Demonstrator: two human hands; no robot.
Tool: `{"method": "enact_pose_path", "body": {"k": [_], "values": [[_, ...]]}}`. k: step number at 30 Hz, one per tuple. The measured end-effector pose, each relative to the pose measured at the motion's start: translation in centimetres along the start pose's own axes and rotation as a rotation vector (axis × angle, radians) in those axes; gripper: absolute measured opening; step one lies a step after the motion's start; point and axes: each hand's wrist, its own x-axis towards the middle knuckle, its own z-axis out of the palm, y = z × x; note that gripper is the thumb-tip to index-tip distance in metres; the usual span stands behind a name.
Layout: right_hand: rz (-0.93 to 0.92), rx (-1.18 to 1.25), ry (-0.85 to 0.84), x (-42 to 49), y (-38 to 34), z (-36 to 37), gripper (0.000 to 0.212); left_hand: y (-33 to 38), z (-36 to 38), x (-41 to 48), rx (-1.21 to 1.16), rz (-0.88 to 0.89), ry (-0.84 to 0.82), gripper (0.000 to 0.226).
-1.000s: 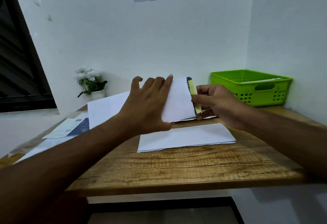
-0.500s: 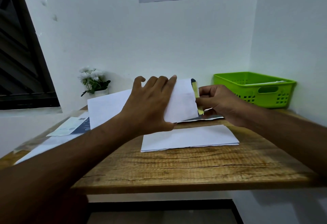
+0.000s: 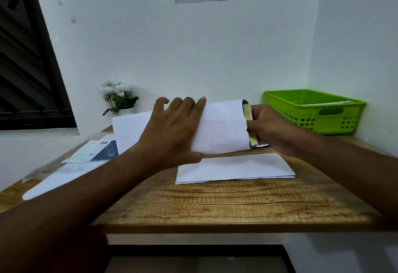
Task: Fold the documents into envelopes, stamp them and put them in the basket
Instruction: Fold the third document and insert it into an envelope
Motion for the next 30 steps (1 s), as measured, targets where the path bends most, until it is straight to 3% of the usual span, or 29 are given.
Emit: {"method": "enact_pose_path", "body": {"k": [7, 14, 18, 22, 26, 30], "values": [[-0.034, -0.062, 0.038, 0.1, -0.3, 0.8, 0.029, -0.5, -0.7, -0.4, 0.017, 0.054, 0.005, 0.101], [-0.037, -0.185, 0.011, 0.6, 0.7, 0.2, 0.018, -1.4, 0.0, -0.7, -0.002, 0.096, 0.001, 0.087], [-0.073, -0.601, -0.125, 0.8, 1.1, -1.3, 0.021, -3.2, 1.1, -1.2, -0.021, 0.065, -0.059, 0.090], [0.023, -0.936, -0.414, 0.4, 0.4, -2.2, 0.054, -5.0, 2.9, -1.7, -0.006, 0.044, -0.116, 0.097], [0.012, -1.021, -0.499, 0.5, -0.1, -2.4, 0.061, -6.3, 3.7, -2.0, -0.019, 0.024, -0.152, 0.103], [0.013, -0.939, -0.546, 0.7, -0.2, -2.9, 0.037, -7.5, 4.1, -2.5, -0.032, -0.019, -0.150, 0.106]]}}
